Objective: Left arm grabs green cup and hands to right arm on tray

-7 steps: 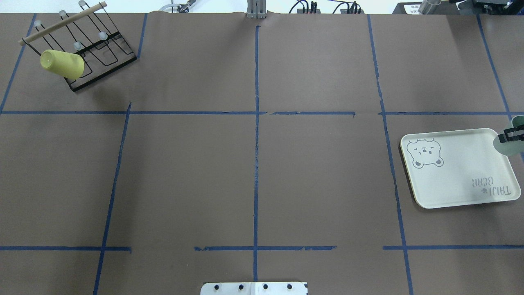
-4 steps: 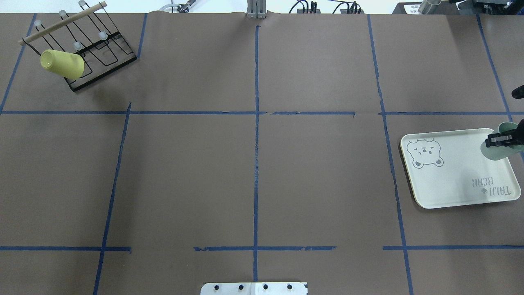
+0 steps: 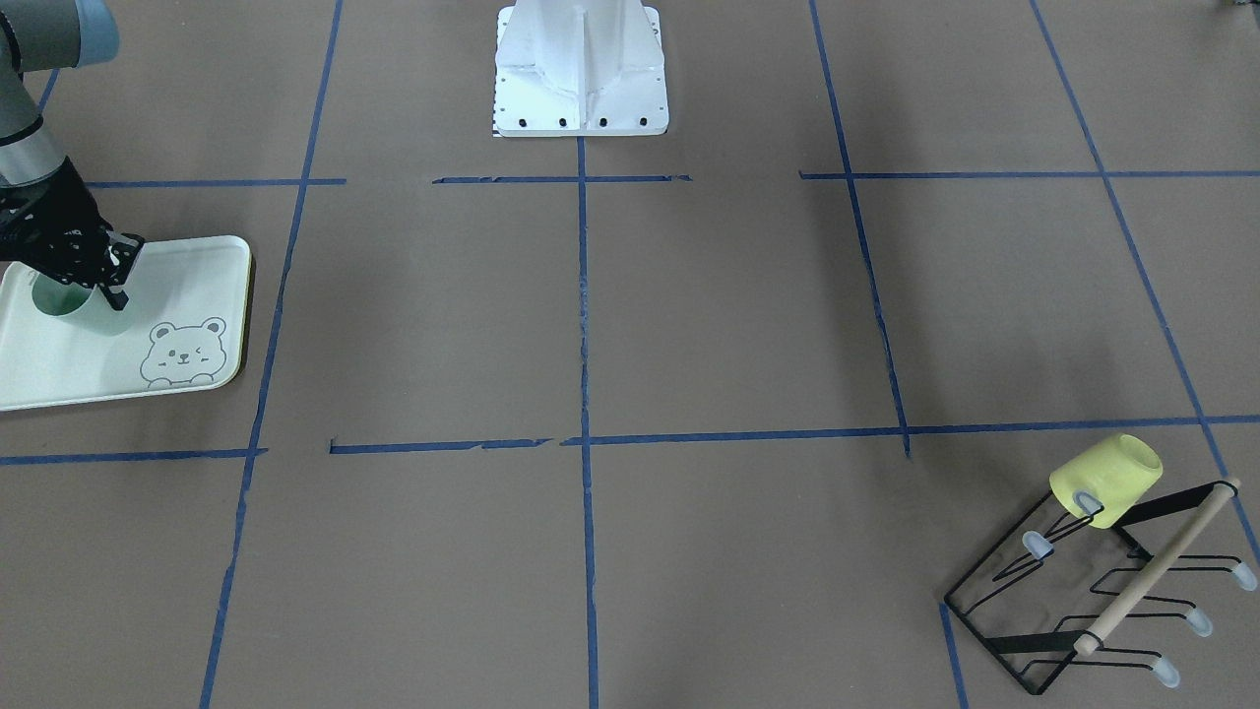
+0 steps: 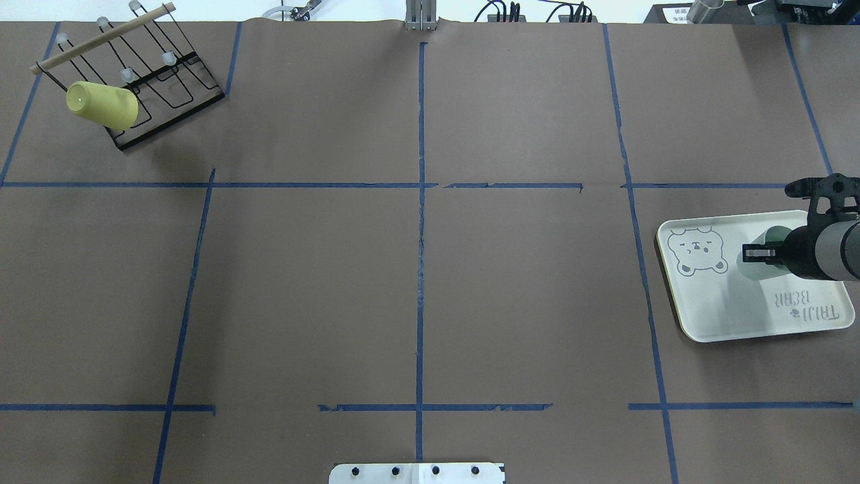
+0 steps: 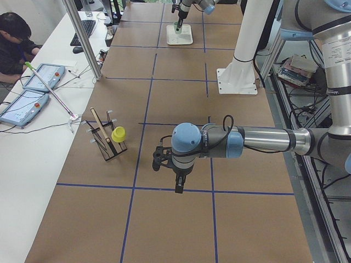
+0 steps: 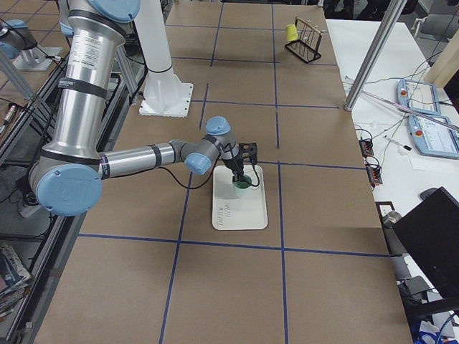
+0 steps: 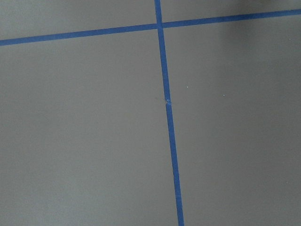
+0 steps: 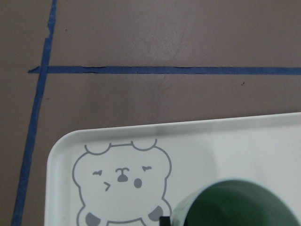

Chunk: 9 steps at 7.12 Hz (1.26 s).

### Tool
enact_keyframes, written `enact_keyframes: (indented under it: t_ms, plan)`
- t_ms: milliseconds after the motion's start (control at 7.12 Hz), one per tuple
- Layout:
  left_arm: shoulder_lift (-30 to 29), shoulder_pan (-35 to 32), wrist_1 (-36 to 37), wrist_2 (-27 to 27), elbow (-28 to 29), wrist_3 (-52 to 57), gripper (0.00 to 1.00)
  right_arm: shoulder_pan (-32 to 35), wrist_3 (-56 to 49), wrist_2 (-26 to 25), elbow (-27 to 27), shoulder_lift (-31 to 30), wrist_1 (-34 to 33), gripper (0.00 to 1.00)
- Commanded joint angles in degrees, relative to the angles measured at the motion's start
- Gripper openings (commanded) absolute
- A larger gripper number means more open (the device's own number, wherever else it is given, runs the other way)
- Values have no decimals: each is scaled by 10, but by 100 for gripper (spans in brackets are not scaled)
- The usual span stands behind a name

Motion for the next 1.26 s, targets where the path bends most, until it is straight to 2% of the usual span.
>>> enact_keyframes:
  t_ms: [0, 140, 281, 421, 562, 843, 1124]
  plan:
    - [-1, 0, 0, 0, -1, 0, 100, -9, 6, -7, -10, -8, 9, 89]
    - [-1, 0, 0, 0, -3, 0, 100, -12, 5, -3, -10, -7, 8, 100]
    - [-1, 0, -1, 0, -4, 0, 100, -10, -2, 6, -4, -4, -2, 100]
    - [-1, 0, -1, 3, -6, 1, 100, 19, -22, 71, 17, -4, -39, 100]
    - [-1, 0, -3, 6, -7, 2, 100, 95, -122, 147, 44, -4, -106, 100]
    - [-1, 0, -2, 5, -8, 2, 100, 247, -351, 252, 71, 3, -253, 100]
    - [-1, 0, -2, 6, -6, 2, 100, 356, -547, 287, 70, 10, -361, 100]
